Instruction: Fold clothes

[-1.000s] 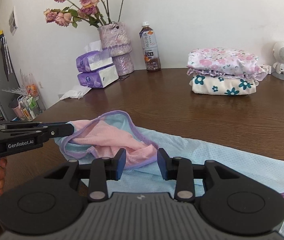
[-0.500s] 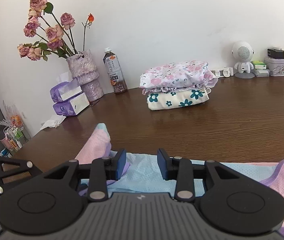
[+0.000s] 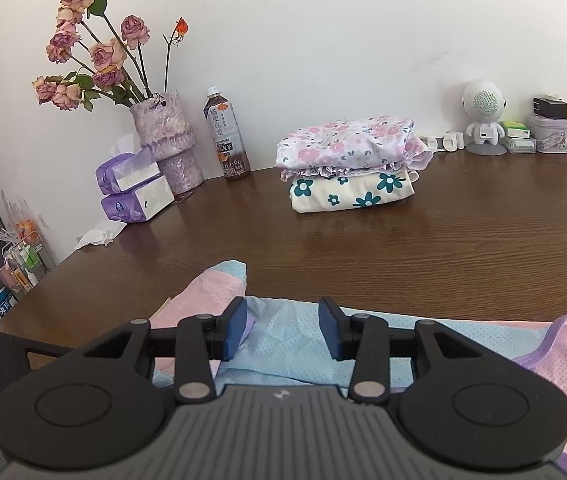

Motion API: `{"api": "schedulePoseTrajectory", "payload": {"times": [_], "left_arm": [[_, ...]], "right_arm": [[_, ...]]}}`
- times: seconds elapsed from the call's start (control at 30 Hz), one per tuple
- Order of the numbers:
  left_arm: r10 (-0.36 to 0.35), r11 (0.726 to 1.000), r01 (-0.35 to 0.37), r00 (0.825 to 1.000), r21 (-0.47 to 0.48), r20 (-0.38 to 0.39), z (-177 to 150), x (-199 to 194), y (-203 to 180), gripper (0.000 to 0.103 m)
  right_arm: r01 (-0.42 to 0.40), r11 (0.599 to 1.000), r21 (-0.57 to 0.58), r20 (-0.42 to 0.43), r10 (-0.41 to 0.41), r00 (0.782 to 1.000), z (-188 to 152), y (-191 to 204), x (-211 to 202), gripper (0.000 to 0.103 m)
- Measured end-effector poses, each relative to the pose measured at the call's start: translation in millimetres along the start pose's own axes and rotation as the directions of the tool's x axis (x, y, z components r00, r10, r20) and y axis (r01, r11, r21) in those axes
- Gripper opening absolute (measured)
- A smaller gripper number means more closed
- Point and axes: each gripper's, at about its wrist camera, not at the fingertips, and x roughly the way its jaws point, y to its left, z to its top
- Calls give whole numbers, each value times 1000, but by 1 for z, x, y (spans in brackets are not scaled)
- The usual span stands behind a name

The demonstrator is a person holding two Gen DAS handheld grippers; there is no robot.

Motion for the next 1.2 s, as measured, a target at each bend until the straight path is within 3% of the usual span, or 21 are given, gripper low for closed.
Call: {"api": "schedulePoseTrajectory", "payload": {"times": [0.07, 0.13, 0.23, 0.33, 0.43, 0.67, 0.83, 1.1, 1.2], "left_arm": [[-23, 993, 28, 998, -115, 50, -2, -23, 9, 29], [-43, 969, 66, 994, -236, 98, -10, -44, 25, 40], [-52, 922, 103, 988, -374, 144, -26, -62, 48, 40], [-35, 892, 88, 991, -444, 127, -36, -59, 63, 38], [-92, 873, 143, 987, -467, 129, -40, -46, 72, 28], [-209, 873, 241, 970, -423, 122, -34, -24, 56, 26], [-258, 851, 286, 958, -441, 124, -37, -17, 58, 26], [-275, 833, 321, 947, -450, 165, -43, -19, 58, 27], [-227, 811, 327, 940, -486, 254, -52, -40, 71, 30]], "right_arm": [[8, 1000, -5, -2, -8, 1000, 0, 0, 1, 40], [14, 1000, -8, -2, -14, 1000, -1, 0, 0, 40], [2, 1000, -14, 11, -2, 1000, 1, 6, -1, 40], [-34, 999, -35, 22, 35, 999, 8, 23, 2, 40], [-41, 997, -63, 11, 41, 999, 18, 44, 17, 38], [-48, 996, -79, -1, 48, 999, 22, 65, 51, 17], [14, 996, -91, -69, -21, 997, 14, 60, 67, 16], [45, 996, -74, -124, -54, 991, 5, 47, 79, 16], [33, 999, -40, -85, -36, 996, 7, 42, 67, 16]]}}
